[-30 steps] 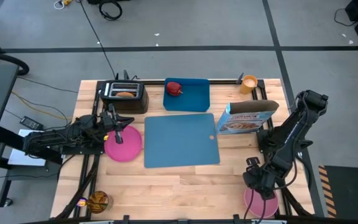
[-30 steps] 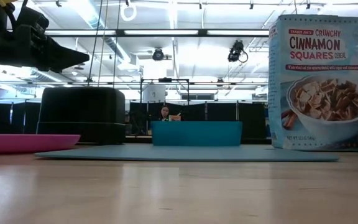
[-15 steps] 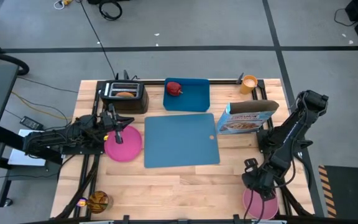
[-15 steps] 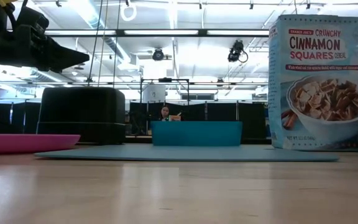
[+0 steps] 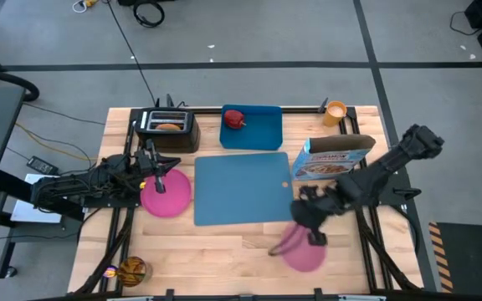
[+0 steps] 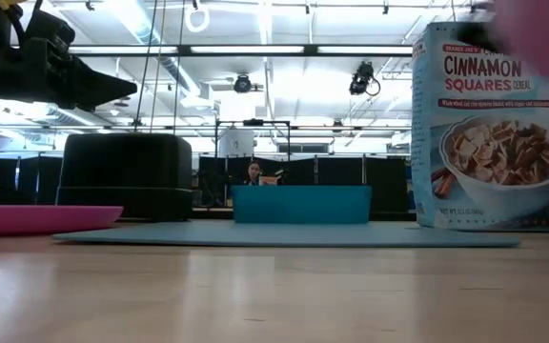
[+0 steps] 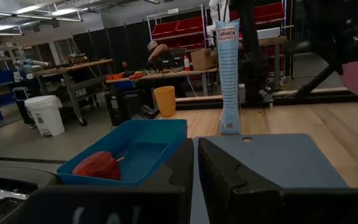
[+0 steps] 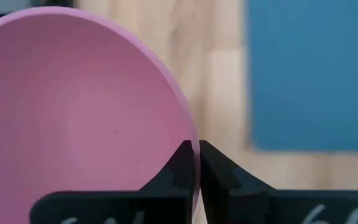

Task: Arrange a breakfast setting
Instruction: Put the pink bowl on the blue placemat, then pour the cereal from the cereal box into the pink bowl

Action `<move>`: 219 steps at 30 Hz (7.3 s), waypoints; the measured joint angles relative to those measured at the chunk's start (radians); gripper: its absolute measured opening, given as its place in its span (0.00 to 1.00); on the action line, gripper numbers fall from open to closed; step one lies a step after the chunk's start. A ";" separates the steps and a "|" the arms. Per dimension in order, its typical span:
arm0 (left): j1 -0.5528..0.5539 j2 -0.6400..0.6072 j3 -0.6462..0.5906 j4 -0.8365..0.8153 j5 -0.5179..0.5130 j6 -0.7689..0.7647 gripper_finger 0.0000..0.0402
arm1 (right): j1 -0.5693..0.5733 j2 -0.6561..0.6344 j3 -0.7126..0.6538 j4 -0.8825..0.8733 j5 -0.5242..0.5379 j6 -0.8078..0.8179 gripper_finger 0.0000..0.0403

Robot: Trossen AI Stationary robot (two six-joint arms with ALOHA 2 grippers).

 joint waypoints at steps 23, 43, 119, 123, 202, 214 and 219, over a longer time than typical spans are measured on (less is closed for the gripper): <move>0.000 0.000 0.000 0.003 0.000 0.000 0.08 | -0.599 0.653 0.671 -0.214 -0.034 -0.503 0.04; 0.000 0.000 0.000 0.005 0.000 0.000 0.08 | -0.641 0.718 0.670 -0.132 -0.073 -0.484 0.06; 0.000 0.000 0.000 0.273 0.000 -0.293 0.08 | -0.639 -0.260 0.523 -0.691 -0.166 -0.740 0.69; 0.001 0.000 0.000 0.370 0.000 -0.254 0.08 | -0.640 -0.295 0.406 -0.692 -0.151 -0.741 0.62; -0.334 1.661 0.785 0.814 -0.199 0.000 0.71 | -0.181 -0.109 0.457 -0.277 0.179 -0.659 0.52; -0.343 1.760 0.933 0.662 -0.254 -0.030 0.71 | -0.181 -0.301 0.400 -0.258 0.229 -0.575 0.52; -0.337 1.805 0.982 0.659 -0.245 -0.053 0.71 | -0.181 -0.343 0.328 -0.258 0.226 -0.553 0.52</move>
